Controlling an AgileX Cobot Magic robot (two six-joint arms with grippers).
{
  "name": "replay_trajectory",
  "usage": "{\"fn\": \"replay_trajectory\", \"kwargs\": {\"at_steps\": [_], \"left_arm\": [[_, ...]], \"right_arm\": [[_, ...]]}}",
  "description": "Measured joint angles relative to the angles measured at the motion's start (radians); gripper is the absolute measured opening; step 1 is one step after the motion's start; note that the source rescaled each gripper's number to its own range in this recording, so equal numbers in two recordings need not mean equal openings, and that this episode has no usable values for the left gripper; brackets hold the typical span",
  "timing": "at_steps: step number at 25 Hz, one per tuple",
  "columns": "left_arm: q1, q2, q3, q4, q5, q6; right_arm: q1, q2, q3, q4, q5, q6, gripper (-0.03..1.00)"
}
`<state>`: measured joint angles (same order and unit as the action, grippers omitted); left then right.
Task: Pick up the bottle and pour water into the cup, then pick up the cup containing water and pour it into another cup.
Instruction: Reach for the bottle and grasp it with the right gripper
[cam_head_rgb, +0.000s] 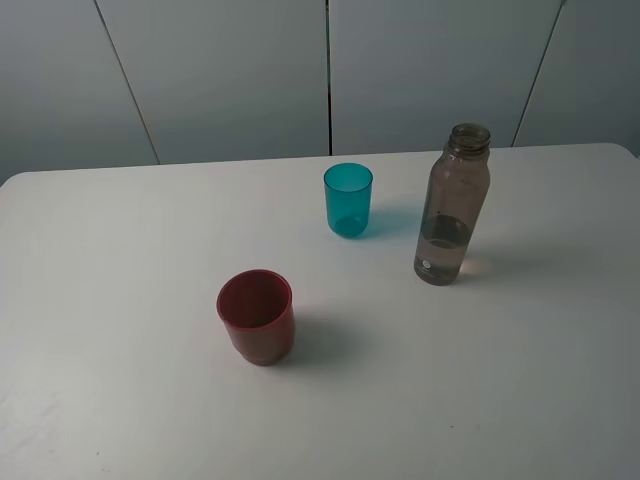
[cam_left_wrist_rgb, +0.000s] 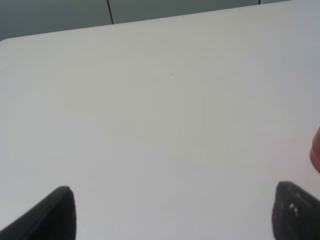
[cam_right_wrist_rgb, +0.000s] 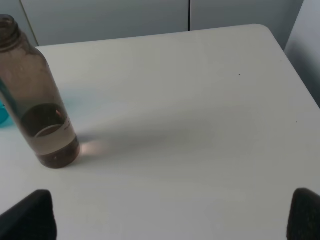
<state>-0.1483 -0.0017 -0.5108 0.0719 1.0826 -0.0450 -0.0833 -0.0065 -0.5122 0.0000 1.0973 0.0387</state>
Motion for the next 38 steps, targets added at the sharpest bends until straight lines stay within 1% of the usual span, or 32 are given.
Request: {"fn": "replay_trajectory", "kwargs": {"at_steps": [29,32,38], "left_arm": [[0.000,0.000,0.000,0.000,0.000,0.000],[0.000,0.000,0.000,0.000,0.000,0.000],[0.000,0.000,0.000,0.000,0.000,0.000]], "right_arm": [[0.000,0.002,0.000,-0.005,0.008,0.000,1.00],[0.029,0.003,-0.024,0.000,0.038,0.000,1.00],[0.053,0.003,-0.031,0.013,0.051,0.000,1.00]]}}
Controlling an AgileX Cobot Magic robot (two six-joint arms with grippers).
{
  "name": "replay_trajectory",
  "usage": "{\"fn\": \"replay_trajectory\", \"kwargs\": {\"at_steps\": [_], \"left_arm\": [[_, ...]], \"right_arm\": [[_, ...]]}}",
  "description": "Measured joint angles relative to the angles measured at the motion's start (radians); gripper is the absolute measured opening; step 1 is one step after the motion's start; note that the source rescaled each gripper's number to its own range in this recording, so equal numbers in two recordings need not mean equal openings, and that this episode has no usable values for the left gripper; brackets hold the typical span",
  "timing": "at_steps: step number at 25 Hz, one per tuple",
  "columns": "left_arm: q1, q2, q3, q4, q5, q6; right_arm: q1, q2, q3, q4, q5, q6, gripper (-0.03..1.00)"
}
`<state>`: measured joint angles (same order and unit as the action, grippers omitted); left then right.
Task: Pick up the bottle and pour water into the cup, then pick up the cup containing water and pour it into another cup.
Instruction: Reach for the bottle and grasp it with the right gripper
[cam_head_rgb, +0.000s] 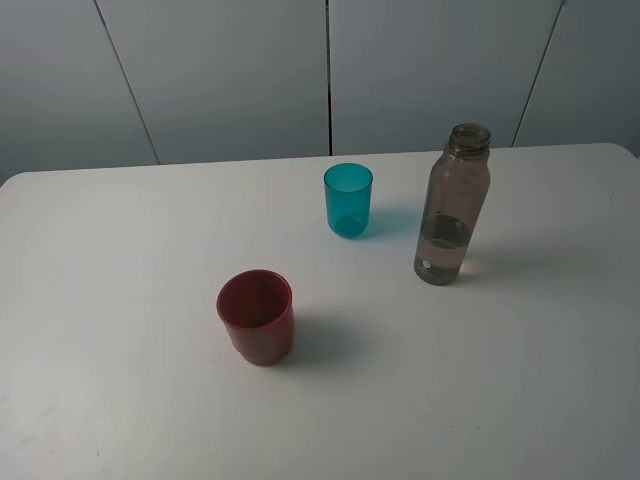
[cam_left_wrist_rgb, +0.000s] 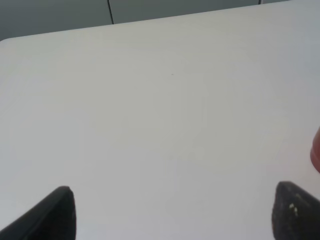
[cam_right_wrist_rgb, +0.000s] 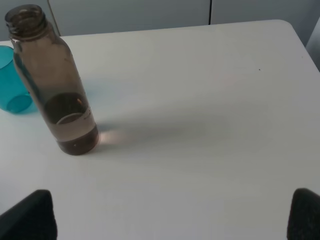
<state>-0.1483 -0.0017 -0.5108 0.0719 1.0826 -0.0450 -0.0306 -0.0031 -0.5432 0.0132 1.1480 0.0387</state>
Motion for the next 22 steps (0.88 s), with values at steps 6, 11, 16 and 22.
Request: {"fn": "replay_trajectory", "kwargs": {"at_steps": [6,11,16,22], "left_arm": [[0.000,0.000,0.000,0.000,0.000,0.000],[0.000,0.000,0.000,0.000,0.000,0.000],[0.000,0.000,0.000,0.000,0.000,0.000],[0.000,0.000,0.000,0.000,0.000,0.000]], "right_arm": [[0.000,0.016,-0.002,0.013,0.009,0.000,1.00],[0.000,0.239,-0.144,0.059,0.018,0.000,1.00],[0.000,0.571,-0.353,0.063,-0.067,0.000,1.00],[0.119,0.748,-0.272,0.077,-0.336,0.004,1.00]]}}
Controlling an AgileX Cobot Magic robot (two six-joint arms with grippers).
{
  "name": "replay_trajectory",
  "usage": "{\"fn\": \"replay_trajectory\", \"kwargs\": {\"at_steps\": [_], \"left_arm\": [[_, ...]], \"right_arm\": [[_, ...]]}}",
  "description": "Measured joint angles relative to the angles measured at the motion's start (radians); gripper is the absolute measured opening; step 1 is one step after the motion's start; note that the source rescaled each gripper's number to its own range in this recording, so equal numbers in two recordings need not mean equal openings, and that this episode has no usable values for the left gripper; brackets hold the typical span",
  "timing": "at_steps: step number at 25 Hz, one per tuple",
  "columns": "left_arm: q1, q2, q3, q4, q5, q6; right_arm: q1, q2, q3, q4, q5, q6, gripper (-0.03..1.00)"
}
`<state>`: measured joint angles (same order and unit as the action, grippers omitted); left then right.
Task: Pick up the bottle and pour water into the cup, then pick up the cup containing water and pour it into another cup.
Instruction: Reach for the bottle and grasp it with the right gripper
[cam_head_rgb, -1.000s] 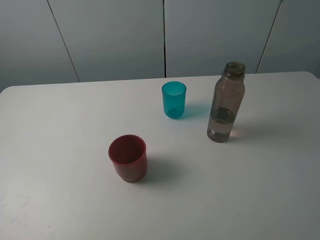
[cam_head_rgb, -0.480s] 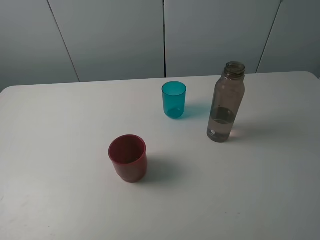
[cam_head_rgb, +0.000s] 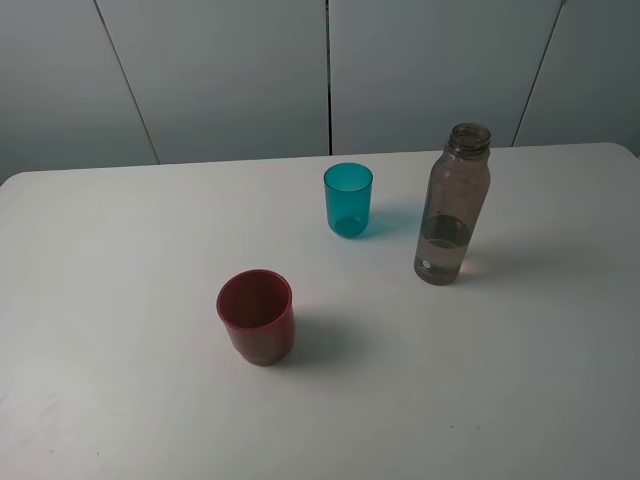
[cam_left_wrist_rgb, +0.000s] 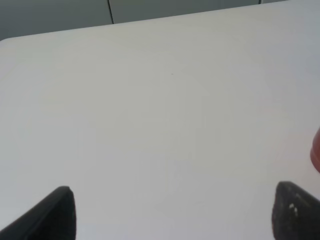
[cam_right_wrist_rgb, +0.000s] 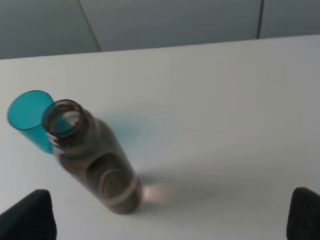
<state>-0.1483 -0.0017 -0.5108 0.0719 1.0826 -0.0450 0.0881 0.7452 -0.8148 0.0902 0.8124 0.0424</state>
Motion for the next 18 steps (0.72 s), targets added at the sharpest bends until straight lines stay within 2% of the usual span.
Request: {"fn": "replay_trajectory", "kwargs": {"at_steps": [2,6,9,12,18], "left_arm": [[0.000,0.000,0.000,0.000,0.000,0.000],[0.000,0.000,0.000,0.000,0.000,0.000],[0.000,0.000,0.000,0.002,0.000,0.000],[0.000,0.000,0.000,0.002,0.000,0.000],[0.000,0.000,0.000,0.002,0.000,0.000]], "right_arm": [[0.091,0.001,0.106,0.002,-0.171,0.002,1.00],[0.233,0.004,0.325,0.009,-0.414,0.002,1.00],[0.287,0.005,0.455,0.009,-0.610,0.004,1.00],[0.298,0.005,0.558,0.009,-0.806,0.004,1.00],[0.298,0.021,0.658,0.007,-0.947,0.002,1.00]]}}
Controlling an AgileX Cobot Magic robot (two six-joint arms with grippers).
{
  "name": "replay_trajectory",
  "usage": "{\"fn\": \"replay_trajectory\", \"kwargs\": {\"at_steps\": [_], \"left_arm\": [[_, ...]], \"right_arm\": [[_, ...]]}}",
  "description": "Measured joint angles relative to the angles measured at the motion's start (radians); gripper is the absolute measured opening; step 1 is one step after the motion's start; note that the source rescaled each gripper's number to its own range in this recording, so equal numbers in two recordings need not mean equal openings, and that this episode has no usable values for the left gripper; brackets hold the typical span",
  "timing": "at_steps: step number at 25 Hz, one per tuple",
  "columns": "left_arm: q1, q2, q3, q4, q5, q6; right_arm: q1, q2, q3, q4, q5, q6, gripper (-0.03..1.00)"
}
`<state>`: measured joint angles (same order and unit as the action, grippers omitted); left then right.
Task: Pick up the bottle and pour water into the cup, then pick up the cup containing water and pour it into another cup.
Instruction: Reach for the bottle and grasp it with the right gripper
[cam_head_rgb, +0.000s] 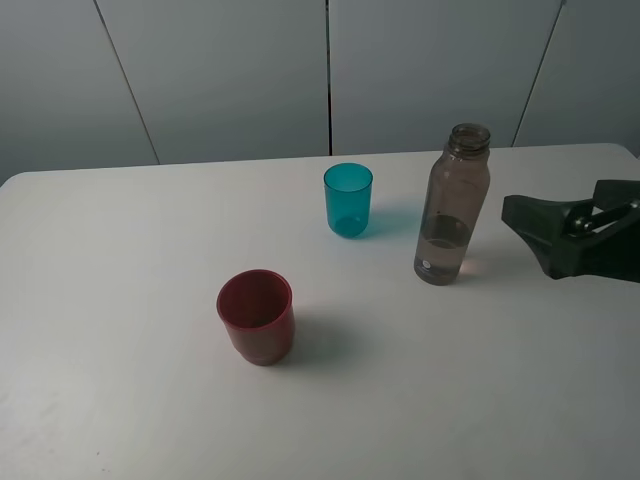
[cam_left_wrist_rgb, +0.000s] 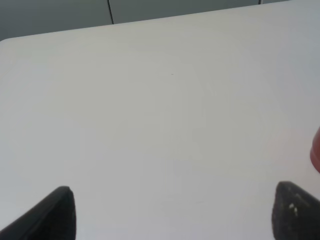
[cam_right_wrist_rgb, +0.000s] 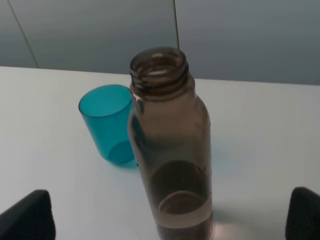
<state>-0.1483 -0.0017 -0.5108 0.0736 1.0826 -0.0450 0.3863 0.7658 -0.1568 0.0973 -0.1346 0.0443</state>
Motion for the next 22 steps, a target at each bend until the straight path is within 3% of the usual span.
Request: {"fn": "replay_trajectory", "kwargs": {"at_steps": [7,15,22], "left_arm": [[0.000,0.000,0.000,0.000,0.000,0.000],[0.000,0.000,0.000,0.000,0.000,0.000],[0.000,0.000,0.000,0.000,0.000,0.000]], "right_arm": [[0.002,0.137,0.073,0.000,-0.245,-0.014,1.00],[0.002,0.460,0.073,-0.008,-0.636,-0.030,1.00],[0.002,0.716,0.071,-0.008,-0.912,-0.028,1.00]]}}
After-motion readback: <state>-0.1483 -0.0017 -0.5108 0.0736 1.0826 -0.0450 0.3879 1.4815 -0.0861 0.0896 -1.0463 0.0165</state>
